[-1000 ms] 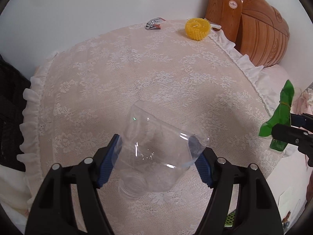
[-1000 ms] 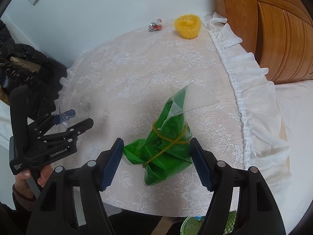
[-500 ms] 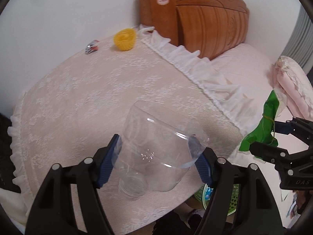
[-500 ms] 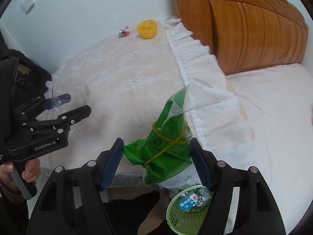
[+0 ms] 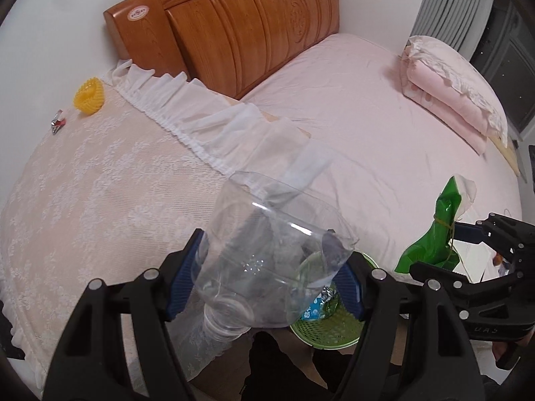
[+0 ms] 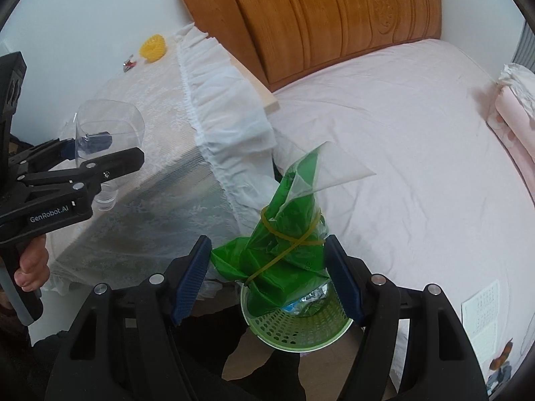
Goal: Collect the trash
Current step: 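Carry bottle and green bag to the basket and release both grippers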
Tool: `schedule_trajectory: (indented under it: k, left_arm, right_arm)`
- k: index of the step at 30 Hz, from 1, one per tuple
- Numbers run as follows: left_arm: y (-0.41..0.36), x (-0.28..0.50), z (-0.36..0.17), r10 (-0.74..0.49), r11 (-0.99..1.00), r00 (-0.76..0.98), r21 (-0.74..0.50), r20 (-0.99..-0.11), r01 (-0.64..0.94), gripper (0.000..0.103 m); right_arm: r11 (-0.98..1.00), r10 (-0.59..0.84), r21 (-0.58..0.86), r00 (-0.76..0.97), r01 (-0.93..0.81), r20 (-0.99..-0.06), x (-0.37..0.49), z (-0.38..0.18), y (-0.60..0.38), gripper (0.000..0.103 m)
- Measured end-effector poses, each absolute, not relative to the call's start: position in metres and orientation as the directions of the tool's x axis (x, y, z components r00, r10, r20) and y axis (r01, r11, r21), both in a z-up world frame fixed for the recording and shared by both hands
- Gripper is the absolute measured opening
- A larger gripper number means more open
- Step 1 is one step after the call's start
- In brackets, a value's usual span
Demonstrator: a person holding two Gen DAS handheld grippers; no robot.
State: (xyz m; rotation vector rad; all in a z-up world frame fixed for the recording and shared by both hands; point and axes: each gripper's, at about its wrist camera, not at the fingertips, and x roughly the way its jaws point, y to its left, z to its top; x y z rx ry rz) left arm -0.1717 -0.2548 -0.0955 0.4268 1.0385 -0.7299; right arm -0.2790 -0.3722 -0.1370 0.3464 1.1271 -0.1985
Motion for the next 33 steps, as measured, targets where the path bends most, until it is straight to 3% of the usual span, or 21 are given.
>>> schedule_trajectory:
  k: [4,9,13,20,24,33]
  left_arm:
    - [-0.264,-0.191,-0.113,-0.312,0.681,0.304,0.011,-0.9,0.732,0.069]
    - [-0.258,-0.207,-0.14,-0.245,0.696,0.29,0.04,-0.925,0.717,0.069]
    - [-0.246,-0.217,-0.156,-0.206,0.709,0.273,0.049,-0.94,0.703,0.069]
    - [-0.231,-0.237,-0.168,-0.186,0.712,0.25,0.045,-0.95,0.7,0.067]
    - [-0.232,-0.248,-0.173,-0.234,0.7,0.226,-0.002,-0.946,0.714,0.066]
    - [-0.256,-0.277,-0.195,-0.296,0.639,0.18,-0.054,-0.938,0.767,0.065]
  right_arm:
    - [0.94,-0.01,0.101,0.323,0.325,-0.946,-0.291,-0.197,-0.371,0.07]
    - [0.927,0.065,0.125,0.177,0.354,-0.982,-0.295,-0.302,-0.371,0.07]
    - [0.924,0.09,0.13,0.126,0.36,-0.988,-0.3,-0.341,-0.364,0.07]
    - [0.947,0.044,0.089,0.149,0.308,-0.988,-0.315,-0.336,-0.349,0.071]
    - [0.951,0.025,0.074,0.166,0.3,-0.986,-0.322,-0.33,-0.344,0.089]
    - [0.936,-0.082,-0.01,0.19,0.352,-0.978,-0.353,-0.296,-0.366,0.095]
